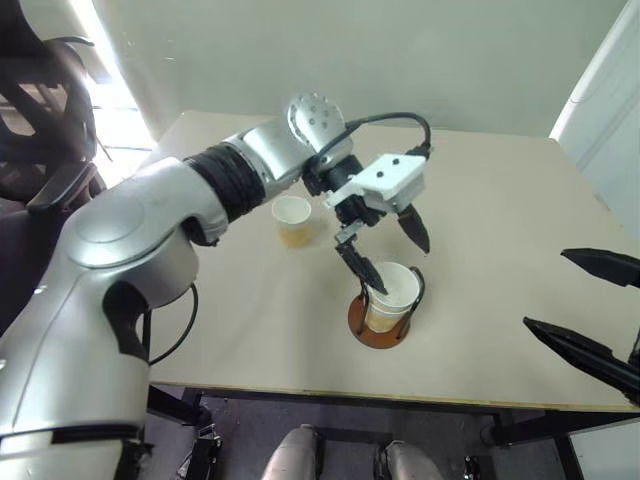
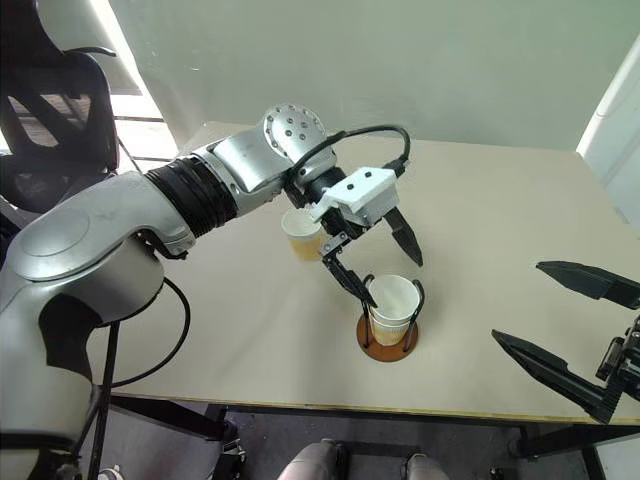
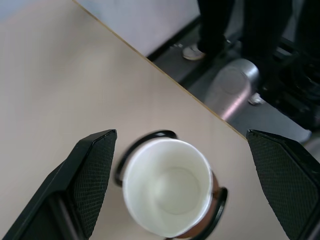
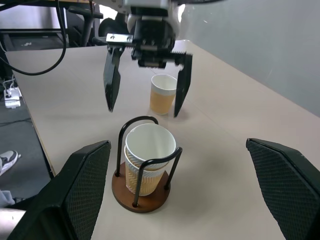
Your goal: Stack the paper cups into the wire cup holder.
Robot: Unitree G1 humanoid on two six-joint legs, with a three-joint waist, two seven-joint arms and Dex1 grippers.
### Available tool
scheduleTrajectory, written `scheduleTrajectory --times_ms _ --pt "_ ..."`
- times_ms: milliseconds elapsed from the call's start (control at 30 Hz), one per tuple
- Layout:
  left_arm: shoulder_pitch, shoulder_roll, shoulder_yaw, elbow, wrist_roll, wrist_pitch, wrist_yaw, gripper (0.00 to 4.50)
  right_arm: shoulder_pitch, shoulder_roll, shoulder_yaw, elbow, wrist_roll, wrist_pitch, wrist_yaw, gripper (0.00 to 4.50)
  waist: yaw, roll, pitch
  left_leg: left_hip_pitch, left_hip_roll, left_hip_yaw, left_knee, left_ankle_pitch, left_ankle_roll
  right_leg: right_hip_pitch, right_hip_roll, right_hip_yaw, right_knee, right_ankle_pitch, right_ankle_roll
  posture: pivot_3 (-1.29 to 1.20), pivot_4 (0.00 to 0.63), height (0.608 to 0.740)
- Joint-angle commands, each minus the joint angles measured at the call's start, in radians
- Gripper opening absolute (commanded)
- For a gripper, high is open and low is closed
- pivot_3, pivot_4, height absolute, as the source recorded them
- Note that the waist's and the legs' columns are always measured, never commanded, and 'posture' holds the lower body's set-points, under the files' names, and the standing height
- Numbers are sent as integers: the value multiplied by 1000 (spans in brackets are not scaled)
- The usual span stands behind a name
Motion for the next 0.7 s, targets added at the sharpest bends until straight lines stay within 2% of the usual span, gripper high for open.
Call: scheduleTrajectory --times_ms 33,200,333,433,500,700 --pt "-15 -17 71 168 98 -36 -33 4453 -7 -13 -6 13 -3 -4 12 4500 0 0 0 0 0 0 0 0 0 0 0 0 0 0 0 0 150 740" --pt "14 -74 153 531 498 -159 -31 4453 -17 -16 7 24 -20 -3 24 4500 0 1 0 0 0 0 0 0 0 0 0 0 0 -1 1 0 150 740" --pt "87 -69 205 630 795 -175 194 4453 -46 -25 45 36 -36 -12 26 4500 -2 1 0 1 -1 0 0 0 0 0 0 1 0 -1 1 0 150 740" --pt "129 -66 279 645 936 -164 257 4453 -69 -33 71 45 -49 -11 27 4500 1 0 1 0 -1 0 -1 2 -1 -1 0 1 0 -1 4 0 150 740" --pt "151 -65 338 648 996 -147 245 4453 -81 -38 76 50 -52 -6 31 4500 8 -1 1 -2 -2 0 -1 6 -6 -2 0 1 -1 1 5 0 150 740" --pt "193 -74 470 650 1171 -145 367 4453 -86 -39 63 50 -49 11 42 4500 10 -1 1 -1 -10 0 -3 6 -5 -2 -7 1 -1 1 6 0 150 740"
